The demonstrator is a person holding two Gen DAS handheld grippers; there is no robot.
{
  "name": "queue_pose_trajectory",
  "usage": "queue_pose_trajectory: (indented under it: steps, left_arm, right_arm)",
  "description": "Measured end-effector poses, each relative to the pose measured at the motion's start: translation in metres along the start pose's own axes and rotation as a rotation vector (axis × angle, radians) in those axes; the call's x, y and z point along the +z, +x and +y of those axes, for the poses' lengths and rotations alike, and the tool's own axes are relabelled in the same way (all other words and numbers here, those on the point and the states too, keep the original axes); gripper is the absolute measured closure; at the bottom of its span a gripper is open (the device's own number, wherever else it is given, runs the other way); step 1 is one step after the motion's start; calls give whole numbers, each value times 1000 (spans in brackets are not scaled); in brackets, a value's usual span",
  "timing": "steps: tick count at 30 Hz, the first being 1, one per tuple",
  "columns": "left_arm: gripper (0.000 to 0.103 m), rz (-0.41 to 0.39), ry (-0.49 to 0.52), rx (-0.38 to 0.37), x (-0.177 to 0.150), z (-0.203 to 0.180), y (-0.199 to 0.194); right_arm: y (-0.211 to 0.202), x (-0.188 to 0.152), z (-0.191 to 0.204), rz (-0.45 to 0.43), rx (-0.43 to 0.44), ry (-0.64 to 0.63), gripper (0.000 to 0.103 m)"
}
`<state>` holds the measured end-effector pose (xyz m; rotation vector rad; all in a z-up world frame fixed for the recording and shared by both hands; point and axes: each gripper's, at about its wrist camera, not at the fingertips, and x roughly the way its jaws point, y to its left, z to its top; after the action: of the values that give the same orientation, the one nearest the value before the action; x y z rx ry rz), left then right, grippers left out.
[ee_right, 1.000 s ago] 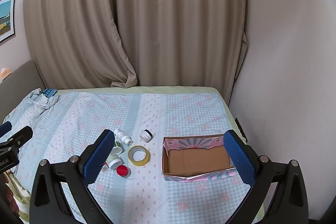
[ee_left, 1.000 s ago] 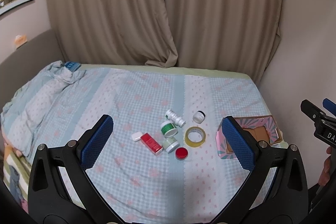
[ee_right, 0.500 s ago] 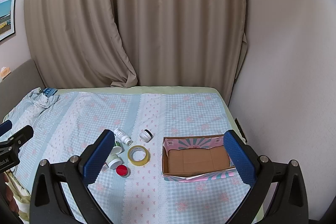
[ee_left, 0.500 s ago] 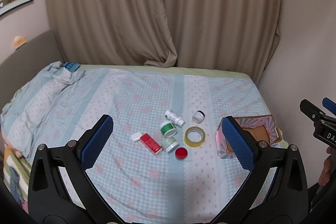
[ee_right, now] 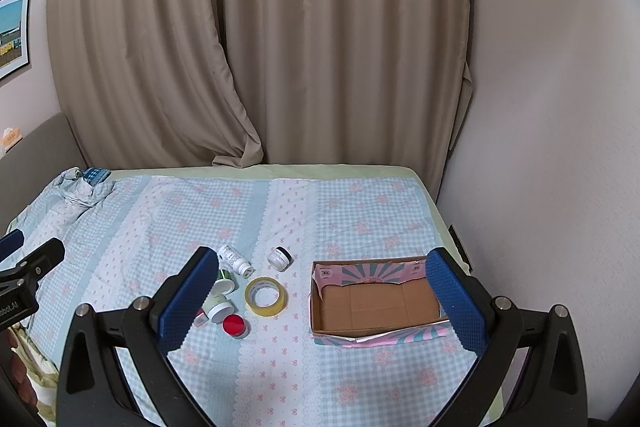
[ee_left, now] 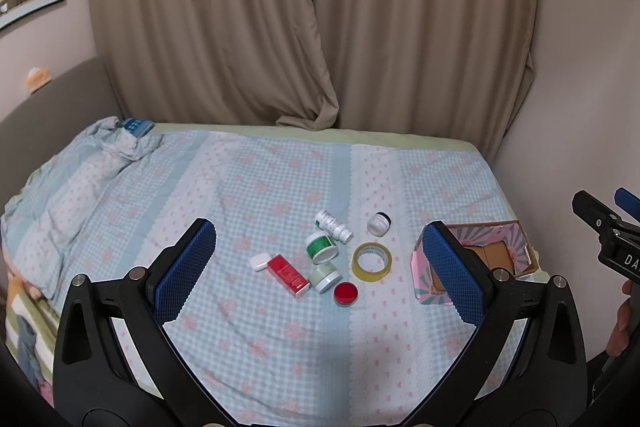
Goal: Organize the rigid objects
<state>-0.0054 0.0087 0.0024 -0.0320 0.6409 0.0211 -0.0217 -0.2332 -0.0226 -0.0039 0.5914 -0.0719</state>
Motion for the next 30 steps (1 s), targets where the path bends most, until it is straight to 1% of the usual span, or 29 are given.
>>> queue_pose_trajectory:
  steps: [15,26,30]
  left_arm:
    - [0,7,-9,-7,0,-2,2]
    - [0,40,-26,-10,-1,-14,17]
    - [0,70,-54,-7,1,-15,31]
  right_arm:
    - [0,-1,1,0,6,3,0]
    - [9,4,-10,19,21,14,0]
    - [20,10,-16,40,25,11,0]
